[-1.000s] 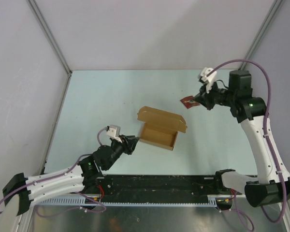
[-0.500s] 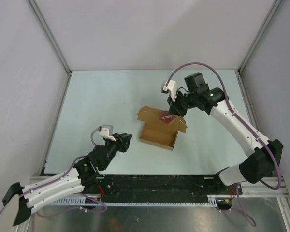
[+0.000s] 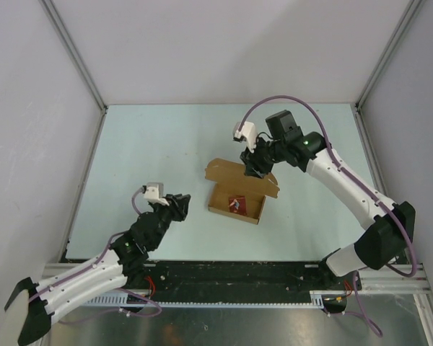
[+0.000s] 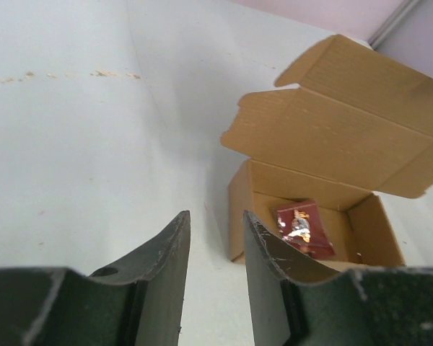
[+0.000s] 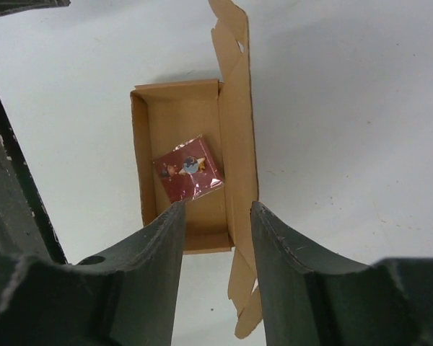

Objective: Fold the paper box

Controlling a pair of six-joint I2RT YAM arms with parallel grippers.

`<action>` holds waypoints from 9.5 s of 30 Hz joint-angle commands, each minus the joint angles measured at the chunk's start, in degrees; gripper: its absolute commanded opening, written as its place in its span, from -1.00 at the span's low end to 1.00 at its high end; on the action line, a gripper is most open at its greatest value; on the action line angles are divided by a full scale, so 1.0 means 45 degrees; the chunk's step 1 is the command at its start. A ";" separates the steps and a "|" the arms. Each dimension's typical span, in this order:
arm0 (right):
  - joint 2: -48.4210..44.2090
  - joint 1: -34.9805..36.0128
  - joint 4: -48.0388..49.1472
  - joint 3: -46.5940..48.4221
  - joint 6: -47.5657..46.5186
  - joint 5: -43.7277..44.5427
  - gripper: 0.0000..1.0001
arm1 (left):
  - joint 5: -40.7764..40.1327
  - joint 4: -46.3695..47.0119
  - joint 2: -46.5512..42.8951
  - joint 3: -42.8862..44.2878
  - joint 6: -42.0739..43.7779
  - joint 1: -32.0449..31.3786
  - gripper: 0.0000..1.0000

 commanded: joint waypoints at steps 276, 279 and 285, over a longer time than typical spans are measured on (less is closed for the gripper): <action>0.5273 -0.2962 -0.3029 -0.0643 -0.0272 -0.6107 -1.00 | 0.8176 0.2458 0.8393 0.3610 -0.0401 0.1521 -1.00; 0.5234 -0.3059 -0.3067 -0.0643 -0.0330 -0.5913 -1.00 | 0.8254 0.2458 0.8335 0.3532 -0.0401 0.1521 -1.00; 0.4649 -0.3918 -0.3127 -0.0643 -0.0487 -0.5038 -1.00 | 0.8779 0.2438 0.7012 0.3025 -0.0382 0.1443 -1.00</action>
